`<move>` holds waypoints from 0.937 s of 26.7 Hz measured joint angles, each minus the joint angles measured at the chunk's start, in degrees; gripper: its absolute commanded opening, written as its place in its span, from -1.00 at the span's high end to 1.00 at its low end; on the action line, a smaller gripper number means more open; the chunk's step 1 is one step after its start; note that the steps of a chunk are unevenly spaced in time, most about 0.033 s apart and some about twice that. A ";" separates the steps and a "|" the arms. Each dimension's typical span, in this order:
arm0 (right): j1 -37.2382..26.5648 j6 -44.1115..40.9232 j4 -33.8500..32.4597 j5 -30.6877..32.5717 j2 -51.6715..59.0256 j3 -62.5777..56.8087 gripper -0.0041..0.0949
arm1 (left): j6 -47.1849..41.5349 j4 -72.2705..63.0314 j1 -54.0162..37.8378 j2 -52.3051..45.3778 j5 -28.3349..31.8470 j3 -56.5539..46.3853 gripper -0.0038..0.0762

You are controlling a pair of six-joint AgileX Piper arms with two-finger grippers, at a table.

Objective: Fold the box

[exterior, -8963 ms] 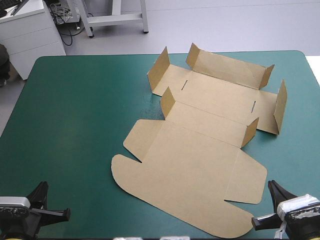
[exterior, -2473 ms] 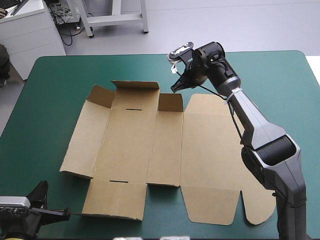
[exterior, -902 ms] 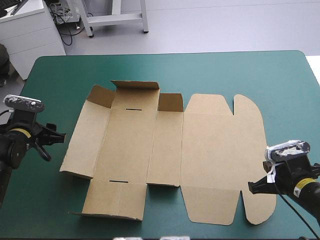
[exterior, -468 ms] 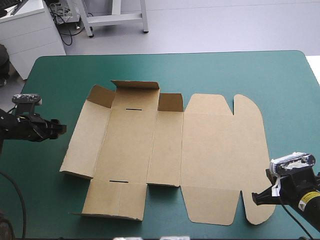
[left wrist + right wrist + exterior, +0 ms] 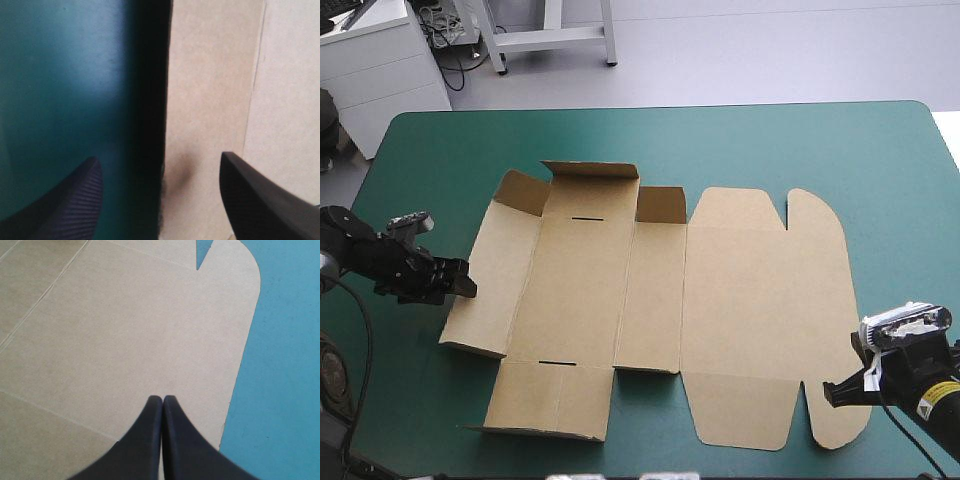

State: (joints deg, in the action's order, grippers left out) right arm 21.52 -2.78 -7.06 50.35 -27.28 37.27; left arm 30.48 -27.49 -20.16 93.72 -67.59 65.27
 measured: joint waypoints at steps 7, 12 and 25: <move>0.00 0.00 0.00 0.00 0.00 0.00 0.96 | -0.26 -4.88 0.32 0.22 -1.21 -0.55 -0.28; 0.00 0.19 0.00 0.00 0.00 0.00 0.96 | -0.26 -7.87 2.69 0.22 -1.29 -3.96 -0.28; 0.00 0.19 0.10 0.05 0.00 0.00 0.96 | -6.48 -5.52 6.27 0.22 -1.10 -5.65 0.98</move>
State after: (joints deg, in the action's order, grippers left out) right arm 21.52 -2.59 -6.95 50.40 -27.28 37.27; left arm 24.00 -33.01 -13.88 93.95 -68.69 59.62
